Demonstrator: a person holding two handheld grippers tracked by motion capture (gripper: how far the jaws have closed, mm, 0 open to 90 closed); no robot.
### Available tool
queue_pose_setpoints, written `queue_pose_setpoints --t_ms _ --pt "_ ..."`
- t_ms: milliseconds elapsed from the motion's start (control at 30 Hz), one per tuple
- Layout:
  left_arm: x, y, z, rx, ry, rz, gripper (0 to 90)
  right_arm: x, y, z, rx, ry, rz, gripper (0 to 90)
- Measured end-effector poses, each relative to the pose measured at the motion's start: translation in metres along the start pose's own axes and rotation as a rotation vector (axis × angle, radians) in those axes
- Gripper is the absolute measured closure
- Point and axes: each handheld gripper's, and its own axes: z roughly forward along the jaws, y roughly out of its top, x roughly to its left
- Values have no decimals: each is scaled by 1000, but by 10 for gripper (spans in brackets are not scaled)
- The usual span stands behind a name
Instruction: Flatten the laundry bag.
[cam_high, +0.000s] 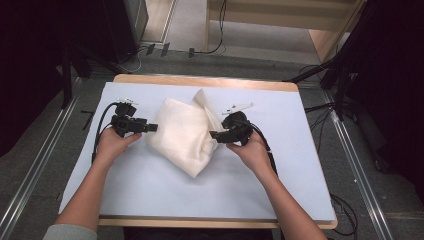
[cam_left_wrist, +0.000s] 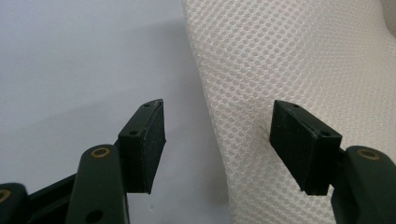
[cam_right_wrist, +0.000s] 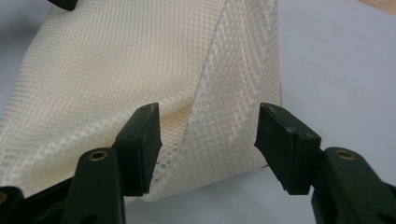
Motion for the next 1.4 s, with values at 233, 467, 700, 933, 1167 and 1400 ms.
queue_pose_setpoints --t_ms 233,467,700,933,1167,1400 --pt "-2 -1 9 45 -32 -20 443 -3 -2 10 37 -18 13 562" --pt "-2 -3 14 76 -89 -56 606 -10 -5 6 30 29 37 828" --pt "-5 -4 20 103 -139 -69 772 -10 -6 6 39 30 31 852" --pt "-7 -3 18 112 -148 -52 900 -11 -8 7 46 29 39 873" --pt "4 1 -6 13 -124 -85 767 -18 -12 -2 46 19 25 880" --pt "-3 2 3 18 -150 -37 483 -27 -17 -3 40 29 39 880"
